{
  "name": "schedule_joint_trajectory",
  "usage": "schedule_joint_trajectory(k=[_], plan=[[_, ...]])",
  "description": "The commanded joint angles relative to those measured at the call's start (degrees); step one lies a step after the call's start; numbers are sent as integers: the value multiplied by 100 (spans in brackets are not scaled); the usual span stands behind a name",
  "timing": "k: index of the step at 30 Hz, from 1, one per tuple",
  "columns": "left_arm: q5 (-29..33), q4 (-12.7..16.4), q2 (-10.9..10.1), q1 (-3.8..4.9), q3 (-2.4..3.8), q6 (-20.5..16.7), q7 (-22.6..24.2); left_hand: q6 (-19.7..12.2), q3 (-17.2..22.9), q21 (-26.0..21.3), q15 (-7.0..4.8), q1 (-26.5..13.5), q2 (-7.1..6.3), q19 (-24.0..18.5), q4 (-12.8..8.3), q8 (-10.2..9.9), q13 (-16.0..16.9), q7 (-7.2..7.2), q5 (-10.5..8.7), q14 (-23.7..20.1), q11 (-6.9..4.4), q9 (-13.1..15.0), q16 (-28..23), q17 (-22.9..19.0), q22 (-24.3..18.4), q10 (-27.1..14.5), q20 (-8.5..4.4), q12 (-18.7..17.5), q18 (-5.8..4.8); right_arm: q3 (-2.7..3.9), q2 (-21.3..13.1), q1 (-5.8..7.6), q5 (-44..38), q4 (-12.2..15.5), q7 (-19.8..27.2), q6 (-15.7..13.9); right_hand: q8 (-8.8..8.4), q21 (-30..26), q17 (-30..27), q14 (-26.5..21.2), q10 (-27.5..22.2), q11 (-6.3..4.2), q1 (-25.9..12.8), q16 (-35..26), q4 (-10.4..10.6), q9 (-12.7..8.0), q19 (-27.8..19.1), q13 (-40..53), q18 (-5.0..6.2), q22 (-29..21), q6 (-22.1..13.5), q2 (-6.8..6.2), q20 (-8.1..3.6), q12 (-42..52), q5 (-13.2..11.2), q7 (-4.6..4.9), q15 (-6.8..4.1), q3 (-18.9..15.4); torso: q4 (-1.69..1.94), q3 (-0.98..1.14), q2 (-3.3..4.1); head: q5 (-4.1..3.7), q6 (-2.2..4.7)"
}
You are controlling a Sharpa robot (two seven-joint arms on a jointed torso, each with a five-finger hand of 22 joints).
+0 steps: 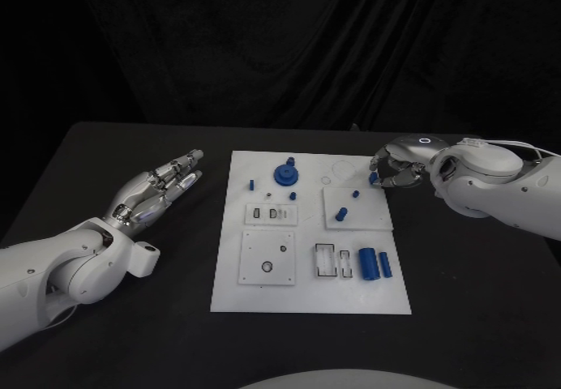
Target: Assemble the parts on the task board
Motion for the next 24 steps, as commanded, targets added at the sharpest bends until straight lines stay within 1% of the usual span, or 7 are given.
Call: schedule_joint_trajectory(k=[1,4,7,9,11,14,24], plan=[[-10,5,12,5,4,90,929,-27,40,4,44,19,28,9,1,4,-7,1,38,-3,43,-4,-39,-6,9,-6,51,-31,103,2,3,-24,-29,-9,-131,-48,42,-39,1509,611,597,-12,75,17,24,143,-8,1508,-67,1123,-63,-9,9,15,11,3,-37,-12,-4,3,-3,5,-14],[-10,3,12,5,4,96,924,-25,41,6,51,19,31,11,1,5,-8,19,43,-3,41,-4,-39,-6,10,-7,62,-33,104,2,10,-31,-29,-15,-129,-67,117,-37,1509,611,597,-14,107,17,34,396,-5,1508,-68,1124,-108,0,9,15,11,0,-36,-28,-6,3,-2,8,-19],[-10,0,11,5,4,100,920,-26,42,7,54,19,31,12,1,5,-8,24,45,-3,41,-4,-39,-6,11,-7,64,-33,105,2,21,-35,-29,-26,-130,-72,157,-43,1509,611,597,-16,130,17,33,538,-7,1508,-67,1123,-134,9,8,15,12,-5,-38,-32,-4,2,-1,7,-21],[-10,0,12,5,4,102,918,-28,42,9,58,20,32,13,1,5,-7,31,50,-3,40,-4,-39,-6,12,-5,69,-31,105,2,27,-38,-29,-31,-134,-71,161,-44,1509,611,597,-16,132,17,33,550,-7,1508,-67,1123,-136,10,7,15,12,-5,-38,-31,-2,2,-2,5,-22],[-10,0,12,5,4,105,916,-28,42,9,58,20,32,13,1,5,-7,31,50,-3,40,-4,-39,-6,12,-5,69,-31,105,2,34,-40,-29,-37,-140,-65,207,-43,1509,611,597,-19,146,17,34,696,-6,1508,-67,1124,-143,27,7,15,11,-7,-39,-34,-2,2,-2,5,-22],[-10,-3,13,5,4,109,912,-28,42,9,58,20,32,13,1,5,-7,31,50,-3,40,-4,-39,-6,12,-5,69,-31,105,2,44,-43,-29,-47,-149,-53,240,-54,1509,611,597,-23,165,17,24,790,-10,1508,-65,1120,-132,45,6,15,12,-11,-40,-29,-2,2,-2,5,-22],[-10,-8,14,5,4,119,901,-32,46,9,69,22,37,14,0,5,-7,43,75,-3,48,-4,-39,-6,12,-3,82,-29,106,2,76,-58,-29,-99,-147,-70,268,-79,1509,611,597,-33,238,17,-35,940,-22,1508,-60,1114,-143,112,5,15,14,-23,-42,11,-10,4,4,11,-39]])
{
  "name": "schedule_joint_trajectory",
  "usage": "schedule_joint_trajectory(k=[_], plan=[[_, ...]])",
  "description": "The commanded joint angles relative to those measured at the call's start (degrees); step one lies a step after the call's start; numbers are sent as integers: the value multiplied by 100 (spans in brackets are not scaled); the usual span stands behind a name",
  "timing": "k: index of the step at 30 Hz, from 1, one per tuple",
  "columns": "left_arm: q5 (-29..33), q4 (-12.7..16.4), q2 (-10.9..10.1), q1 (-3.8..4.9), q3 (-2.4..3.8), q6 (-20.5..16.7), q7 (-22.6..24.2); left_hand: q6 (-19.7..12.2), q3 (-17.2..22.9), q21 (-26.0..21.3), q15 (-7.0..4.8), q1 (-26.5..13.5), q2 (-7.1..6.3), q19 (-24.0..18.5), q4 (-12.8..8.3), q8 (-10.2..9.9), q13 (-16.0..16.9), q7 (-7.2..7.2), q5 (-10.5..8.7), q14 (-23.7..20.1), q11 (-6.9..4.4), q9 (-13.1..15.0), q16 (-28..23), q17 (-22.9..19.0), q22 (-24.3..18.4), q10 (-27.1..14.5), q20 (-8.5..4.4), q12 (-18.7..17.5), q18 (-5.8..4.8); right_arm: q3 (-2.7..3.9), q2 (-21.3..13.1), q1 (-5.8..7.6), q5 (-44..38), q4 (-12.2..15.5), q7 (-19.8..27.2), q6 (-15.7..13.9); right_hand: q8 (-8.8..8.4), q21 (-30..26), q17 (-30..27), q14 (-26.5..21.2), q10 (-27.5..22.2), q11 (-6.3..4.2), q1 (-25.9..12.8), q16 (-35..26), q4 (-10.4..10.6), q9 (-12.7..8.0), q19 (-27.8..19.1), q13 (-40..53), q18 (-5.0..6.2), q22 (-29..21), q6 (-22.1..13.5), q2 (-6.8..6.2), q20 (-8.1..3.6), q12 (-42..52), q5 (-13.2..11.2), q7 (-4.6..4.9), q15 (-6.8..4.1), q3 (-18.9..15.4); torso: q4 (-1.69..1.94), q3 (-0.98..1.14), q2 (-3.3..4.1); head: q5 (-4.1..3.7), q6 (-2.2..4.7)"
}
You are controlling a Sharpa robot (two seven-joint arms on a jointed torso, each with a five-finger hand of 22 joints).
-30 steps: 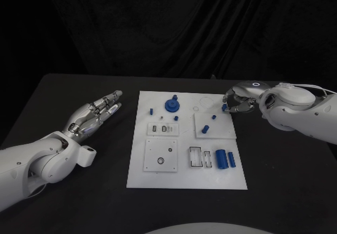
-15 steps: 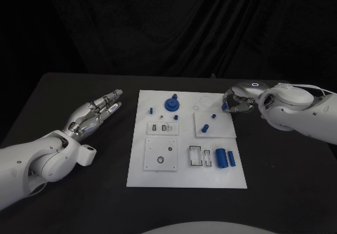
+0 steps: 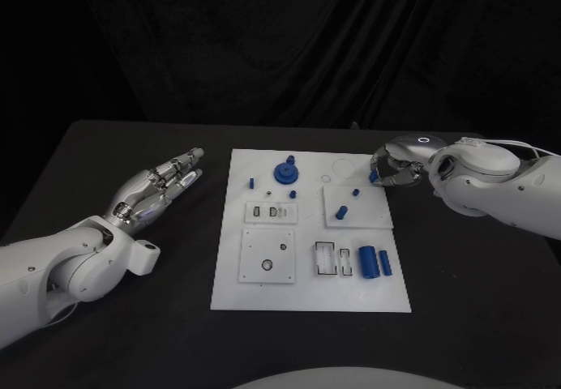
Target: Assemble the parts on the task board
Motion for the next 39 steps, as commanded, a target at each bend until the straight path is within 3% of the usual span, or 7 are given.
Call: schedule_joint_trajectory(k=[1,17,39], plan=[[-10,4,11,5,4,77,900,-11,46,9,28,22,37,14,0,5,-7,22,30,-2,48,-4,-39,-9,7,-3,41,-29,106,2,5,-20,-29,-20,-102,-77,24,-12,1509,611,597,-33,67,17,-32,23,-22,1509,-59,1115,-19,27,5,15,14,-2,-42,8,-5,1,5,6,-4],[-10,-9,13,5,4,96,868,-26,56,13,44,36,45,19,-5,3,-8,30,72,-2,67,-6,-39,-9,10,-4,60,-31,106,2,39,-80,-29,-60,58,-349,152,51,1509,611,597,-75,54,17,-114,314,11,1509,-72,1134,281,233,-22,15,9,-65,-75,75,-5,1,6,16,-24],[-10,-30,-4,4,4,101,834,-37,71,15,57,67,45,21,-11,2,-9,36,132,-2,80,-7,-39,-9,11,-7,78,-34,107,4,10,-84,-29,59,23,-550,172,72,1509,611,597,-109,0,17,-129,403,22,1509,-75,1139,436,317,-40,15,13,-105,-94,95,-7,3,3,42,-61]])
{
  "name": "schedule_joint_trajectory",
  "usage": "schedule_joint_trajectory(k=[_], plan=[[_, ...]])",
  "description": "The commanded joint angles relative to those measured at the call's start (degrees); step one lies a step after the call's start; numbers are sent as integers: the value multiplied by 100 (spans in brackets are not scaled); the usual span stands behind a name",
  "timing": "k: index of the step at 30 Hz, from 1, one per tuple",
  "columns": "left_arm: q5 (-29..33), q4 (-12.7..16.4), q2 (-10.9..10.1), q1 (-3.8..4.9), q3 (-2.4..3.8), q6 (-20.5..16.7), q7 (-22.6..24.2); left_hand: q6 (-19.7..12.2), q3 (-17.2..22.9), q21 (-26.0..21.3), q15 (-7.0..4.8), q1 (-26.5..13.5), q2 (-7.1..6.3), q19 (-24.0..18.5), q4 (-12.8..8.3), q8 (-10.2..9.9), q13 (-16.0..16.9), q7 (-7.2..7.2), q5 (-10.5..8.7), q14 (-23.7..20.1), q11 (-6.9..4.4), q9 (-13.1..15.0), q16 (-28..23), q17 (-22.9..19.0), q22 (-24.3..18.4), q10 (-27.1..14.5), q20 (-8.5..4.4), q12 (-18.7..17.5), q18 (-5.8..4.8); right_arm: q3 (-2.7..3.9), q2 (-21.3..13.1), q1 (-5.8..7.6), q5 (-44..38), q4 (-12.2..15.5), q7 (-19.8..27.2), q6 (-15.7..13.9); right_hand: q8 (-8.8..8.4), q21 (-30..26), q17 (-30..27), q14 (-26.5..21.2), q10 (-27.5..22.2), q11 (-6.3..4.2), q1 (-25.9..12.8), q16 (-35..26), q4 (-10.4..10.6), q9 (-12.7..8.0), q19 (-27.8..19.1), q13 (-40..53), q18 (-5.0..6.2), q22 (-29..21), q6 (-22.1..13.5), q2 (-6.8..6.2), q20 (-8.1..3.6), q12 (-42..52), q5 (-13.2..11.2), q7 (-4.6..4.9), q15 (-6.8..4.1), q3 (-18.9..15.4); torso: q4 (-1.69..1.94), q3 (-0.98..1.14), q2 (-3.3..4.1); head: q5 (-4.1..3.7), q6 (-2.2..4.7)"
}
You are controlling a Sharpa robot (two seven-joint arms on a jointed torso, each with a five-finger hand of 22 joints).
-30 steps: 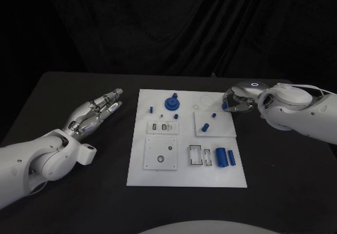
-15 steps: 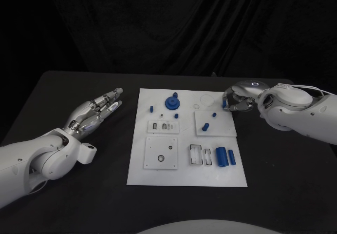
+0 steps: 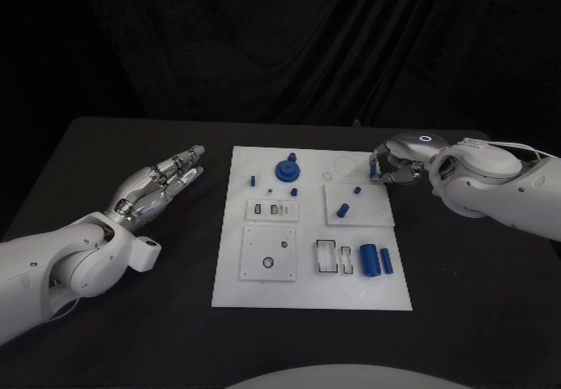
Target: Assemble the parts on the task board
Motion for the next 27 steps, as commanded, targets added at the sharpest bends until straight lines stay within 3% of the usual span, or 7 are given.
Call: schedule_joint_trajectory(k=[1,6,16,22,27], plan=[[-10,9,-5,4,4,64,833,-17,23,15,57,45,23,1,4,2,-9,15,21,-2,40,-7,-39,-6,7,-5,58,-34,107,4,-24,-13,-28,70,-40,-205,24,13,1510,585,613,-46,21,17,-44,18,21,1509,-75,1139,57,74,-40,15,18,-10,-39,10,1,0,-3,7,-11],[-10,11,-16,4,4,62,829,-18,26,17,59,52,22,2,2,2,-9,15,31,-2,41,-7,-39,-6,8,-5,60,-34,107,5,-51,-12,19,239,4,-398,32,33,1510,585,613,-58,26,17,-68,40,30,1509,-79,1145,126,96,-46,15,17,-23,-45,25,3,0,1,7,-8],[-10,14,-5,4,4,62,819,-18,26,17,59,52,22,2,2,2,-9,15,31,-2,41,-7,-39,-6,8,-5,60,-34,107,10,-67,14,717,853,304,-900,14,55,1510,585,613,-71,41,17,-93,39,42,1509,-84,1151,146,108,-45,15,19,-8,-37,41,-3,-3,1,27,0],[-10,22,-2,4,4,58,811,-21,30,19,61,61,20,4,1,1,-9,12,41,-2,45,-7,-39,-6,9,-6,63,-35,107,9,93,14,871,1164,454,-836,8,85,1510,585,613,-71,46,17,-104,39,56,1509,-91,1159,159,114,-44,15,19,-2,-33,48,-1,-5,-2,32,3],[-10,24,12,4,4,62,805,-21,30,19,61,61,20,4,1,1,-9,12,41,-2,45,-7,-39,-6,9,-6,63,-35,107,9,345,-14,905,1202,544,-714,-5,78,1510,585,613,-69,49,17,-114,36,53,1509,-90,1157,157,118,-41,15,19,4,-28,53,9,-8,-1,4,15]])
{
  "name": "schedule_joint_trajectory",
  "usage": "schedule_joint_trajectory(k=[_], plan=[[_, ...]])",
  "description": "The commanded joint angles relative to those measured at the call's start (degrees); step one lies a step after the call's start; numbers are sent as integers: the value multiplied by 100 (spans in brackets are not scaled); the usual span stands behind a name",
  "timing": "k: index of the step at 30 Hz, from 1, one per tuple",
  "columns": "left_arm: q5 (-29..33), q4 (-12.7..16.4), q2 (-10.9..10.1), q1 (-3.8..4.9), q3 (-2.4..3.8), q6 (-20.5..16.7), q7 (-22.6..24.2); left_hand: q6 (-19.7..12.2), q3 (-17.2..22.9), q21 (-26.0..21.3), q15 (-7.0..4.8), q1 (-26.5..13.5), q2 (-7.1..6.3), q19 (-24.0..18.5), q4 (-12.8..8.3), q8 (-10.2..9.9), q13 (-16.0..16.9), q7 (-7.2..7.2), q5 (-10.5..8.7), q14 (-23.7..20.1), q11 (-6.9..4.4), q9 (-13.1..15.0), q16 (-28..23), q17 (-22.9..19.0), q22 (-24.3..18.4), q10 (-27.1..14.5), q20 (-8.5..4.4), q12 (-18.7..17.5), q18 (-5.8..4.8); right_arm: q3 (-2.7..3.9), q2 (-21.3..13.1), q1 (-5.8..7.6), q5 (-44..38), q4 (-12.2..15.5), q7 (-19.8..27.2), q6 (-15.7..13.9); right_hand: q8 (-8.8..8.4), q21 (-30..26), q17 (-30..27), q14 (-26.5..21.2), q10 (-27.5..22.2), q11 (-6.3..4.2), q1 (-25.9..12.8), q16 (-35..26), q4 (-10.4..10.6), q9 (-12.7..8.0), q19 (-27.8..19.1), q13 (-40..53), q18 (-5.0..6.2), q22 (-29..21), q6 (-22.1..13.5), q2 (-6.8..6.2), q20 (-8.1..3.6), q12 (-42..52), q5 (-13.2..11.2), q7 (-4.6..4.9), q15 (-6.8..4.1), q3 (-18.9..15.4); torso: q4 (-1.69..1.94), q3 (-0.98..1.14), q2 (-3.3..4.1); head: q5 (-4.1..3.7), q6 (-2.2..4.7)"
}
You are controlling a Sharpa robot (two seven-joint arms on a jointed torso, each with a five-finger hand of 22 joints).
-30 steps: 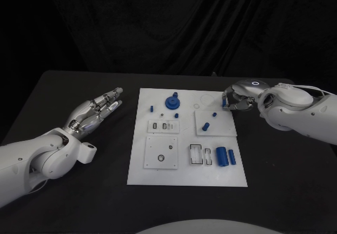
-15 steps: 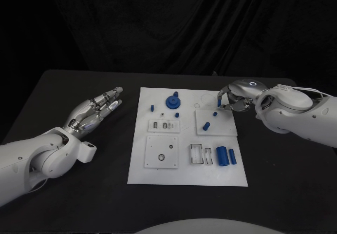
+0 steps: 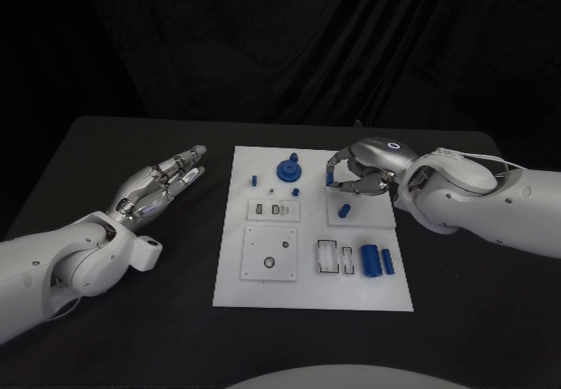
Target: Assemble the parts on the task board
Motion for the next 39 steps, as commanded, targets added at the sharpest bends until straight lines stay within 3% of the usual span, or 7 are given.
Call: schedule_joint_trajectory(k=[1,4,9,21,39], plan=[[-10,15,20,4,4,58,804,-21,30,19,40,38,-2,3,1,1,-9,13,20,19,45,-7,-39,-9,5,-6,22,-35,107,3,129,-28,182,13,192,-22,-16,12,1510,602,596,-52,15,17,-27,1,32,1510,-89,1158,47,62,-21,15,20,6,-12,0,13,-4,0,-27,9],[-10,12,32,4,4,61,800,-21,30,19,40,38,-2,3,1,1,-9,13,20,19,45,-7,-39,-9,5,-6,22,-35,107,3,276,-59,189,-23,223,79,-30,10,1510,602,596,-49,18,17,-36,-3,32,1510,-89,1157,43,66,-19,15,21,10,-8,6,29,-5,3,-45,12],[-10,1,52,4,4,68,792,-21,30,19,40,38,-2,3,1,1,-9,13,20,19,45,-7,-39,-9,5,-6,22,-35,107,3,545,-153,194,-154,258,250,-64,3,1510,602,596,-40,21,17,-55,-14,29,1510,-88,1155,29,70,-14,15,20,22,1,15,5,1,3,-32,14],[-10,-36,92,4,4,92,787,-30,35,19,43,50,-5,4,1,0,-9,4,26,19,53,-8,-39,-9,6,-5,27,-34,108,6,980,-404,197,-412,238,577,-152,-53,1510,602,596,-18,42,17,-123,-49,1,1510,-76,1138,9,72,5,15,20,52,26,42,12,0,1,-26,-12],[-10,-56,103,3,4,118,774,-43,45,20,50,70,-5,5,-4,-2,-9,-5,46,19,66,-9,-39,-9,6,-6,34,-35,108,7,1108,-468,46,-540,138,492,-251,-120,1510,602,596,14,37,17,-184,-103,-35,1510,-62,1118,0,60,29,15,20,89,55,63,11,1,1,-10,-57]])
